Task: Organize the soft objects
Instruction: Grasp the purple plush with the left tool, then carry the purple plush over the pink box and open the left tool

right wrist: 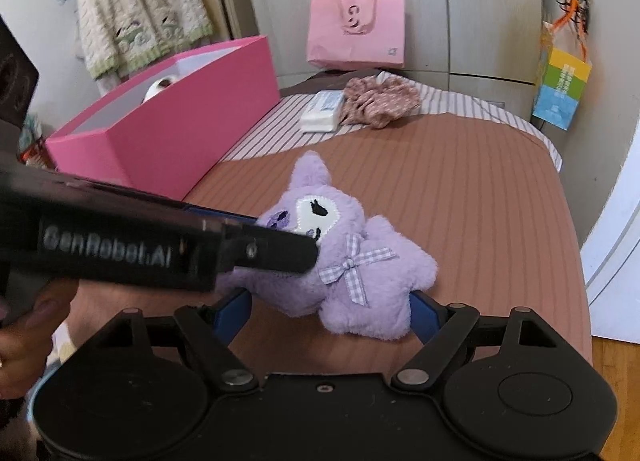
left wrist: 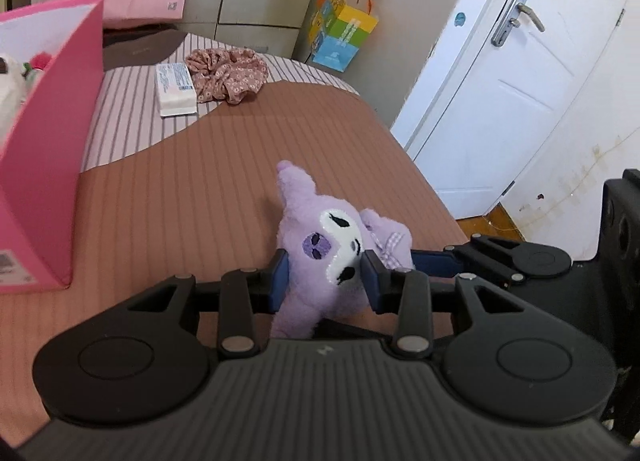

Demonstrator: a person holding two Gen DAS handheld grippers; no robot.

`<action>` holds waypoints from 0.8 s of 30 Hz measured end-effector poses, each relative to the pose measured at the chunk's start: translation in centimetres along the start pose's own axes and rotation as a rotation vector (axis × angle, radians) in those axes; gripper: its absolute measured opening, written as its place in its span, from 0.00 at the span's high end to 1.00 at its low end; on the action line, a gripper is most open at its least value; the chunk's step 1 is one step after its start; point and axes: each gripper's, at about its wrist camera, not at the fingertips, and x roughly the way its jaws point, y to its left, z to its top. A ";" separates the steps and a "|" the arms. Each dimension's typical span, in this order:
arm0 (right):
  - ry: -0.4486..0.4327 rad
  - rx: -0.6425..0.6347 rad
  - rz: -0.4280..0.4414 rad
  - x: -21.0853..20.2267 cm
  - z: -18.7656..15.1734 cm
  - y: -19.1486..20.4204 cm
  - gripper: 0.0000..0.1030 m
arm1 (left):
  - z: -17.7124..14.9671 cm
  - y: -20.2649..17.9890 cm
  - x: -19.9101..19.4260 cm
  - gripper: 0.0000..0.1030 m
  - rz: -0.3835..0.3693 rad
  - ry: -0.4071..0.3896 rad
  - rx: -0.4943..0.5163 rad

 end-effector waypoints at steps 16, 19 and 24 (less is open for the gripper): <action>-0.111 -0.164 0.070 -8.3 2.1 6.4 0.17 | -0.3 2.5 -10.9 0.64 -0.124 -0.023 -0.085; -0.138 -0.201 0.090 -8.7 3.0 8.1 0.17 | -0.2 3.2 -13.1 0.65 -0.102 -0.046 -0.082; -0.166 -0.246 0.148 -8.8 4.7 11.3 0.17 | 0.2 5.3 -17.4 0.65 -0.047 -0.124 -0.088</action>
